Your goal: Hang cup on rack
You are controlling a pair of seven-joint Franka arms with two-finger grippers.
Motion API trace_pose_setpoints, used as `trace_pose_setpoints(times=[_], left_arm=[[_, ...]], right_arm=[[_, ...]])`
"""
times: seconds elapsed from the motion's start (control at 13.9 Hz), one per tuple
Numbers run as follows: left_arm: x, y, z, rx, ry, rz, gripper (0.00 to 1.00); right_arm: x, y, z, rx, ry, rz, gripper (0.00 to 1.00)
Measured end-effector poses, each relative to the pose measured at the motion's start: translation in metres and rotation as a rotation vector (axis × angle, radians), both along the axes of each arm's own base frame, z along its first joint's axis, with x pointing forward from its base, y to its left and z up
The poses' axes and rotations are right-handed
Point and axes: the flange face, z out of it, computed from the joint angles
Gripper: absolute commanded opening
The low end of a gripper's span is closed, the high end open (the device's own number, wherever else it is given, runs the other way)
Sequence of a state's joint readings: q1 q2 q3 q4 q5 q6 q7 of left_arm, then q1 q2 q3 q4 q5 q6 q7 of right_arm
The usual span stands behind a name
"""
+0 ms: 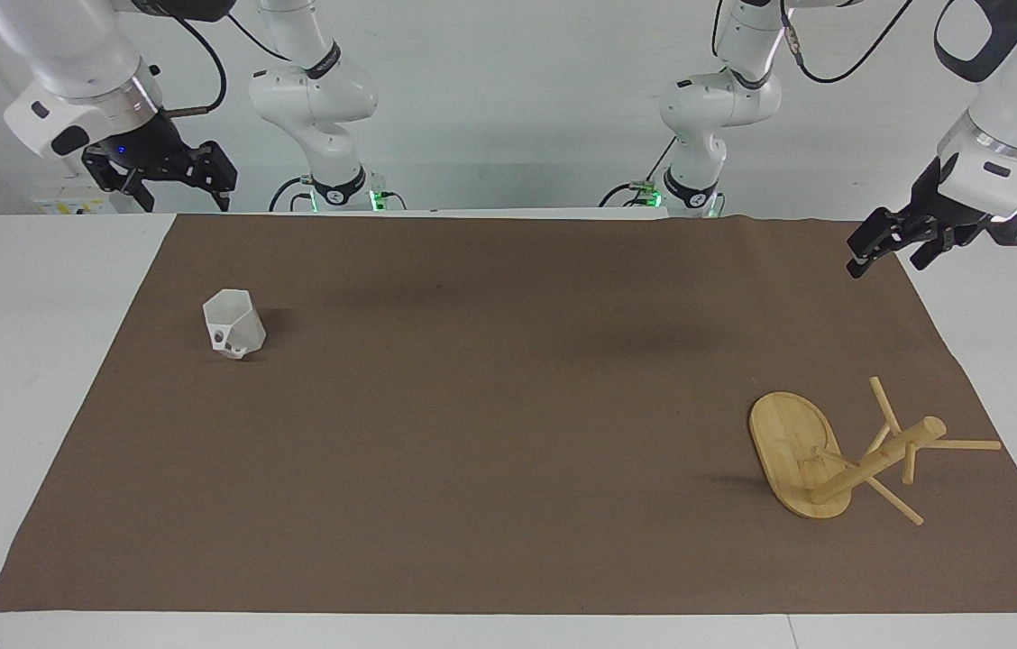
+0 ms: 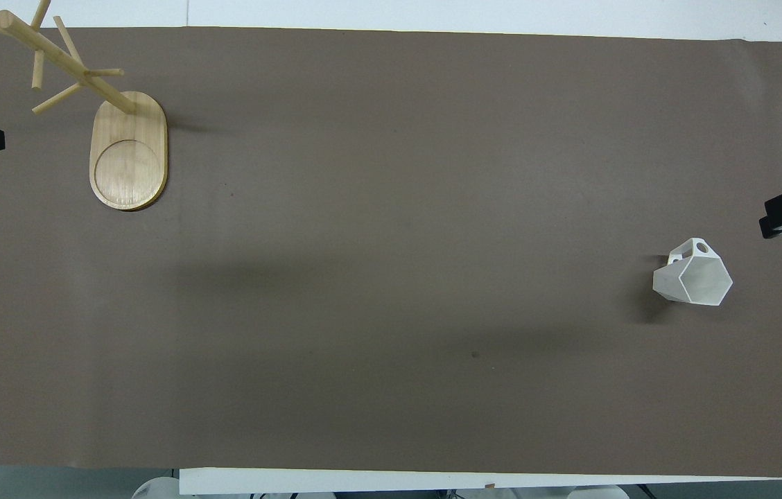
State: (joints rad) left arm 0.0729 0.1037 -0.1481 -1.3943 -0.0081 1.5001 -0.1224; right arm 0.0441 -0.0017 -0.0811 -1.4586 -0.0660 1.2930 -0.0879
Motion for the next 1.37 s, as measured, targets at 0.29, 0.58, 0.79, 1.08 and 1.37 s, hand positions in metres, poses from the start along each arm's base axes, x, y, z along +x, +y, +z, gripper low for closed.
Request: trace_pose_setpoints(times=[0.29, 0.58, 0.79, 1.08, 1.37], left_arm=[[0.0, 0.0, 0.0, 0.0, 0.0, 0.0, 1.0], [0.0, 0.0, 0.0, 0.0, 0.001, 0.0, 1.0], [0.0, 0.0, 0.0, 0.0, 0.001, 0.0, 1.0], [0.0, 0.0, 0.0, 0.0, 0.001, 0.0, 1.0], [0.0, 0.0, 0.0, 0.0, 0.001, 0.0, 1.0]], right_arm=[[0.0, 0.0, -0.001, 0.0, 0.001, -0.001, 1.0], [0.001, 0.004, -0.004, 0.005, 0.006, 0.035, 1.0], [0.005, -0.019, -0.008, 0.055, -0.006, 0.32, 1.0], [0.015, -0.129, -0.055, 0.298, -0.099, 0.674, 1.0], [0.024, -0.227, -0.155, 0.589, -0.272, 0.978, 1.0]])
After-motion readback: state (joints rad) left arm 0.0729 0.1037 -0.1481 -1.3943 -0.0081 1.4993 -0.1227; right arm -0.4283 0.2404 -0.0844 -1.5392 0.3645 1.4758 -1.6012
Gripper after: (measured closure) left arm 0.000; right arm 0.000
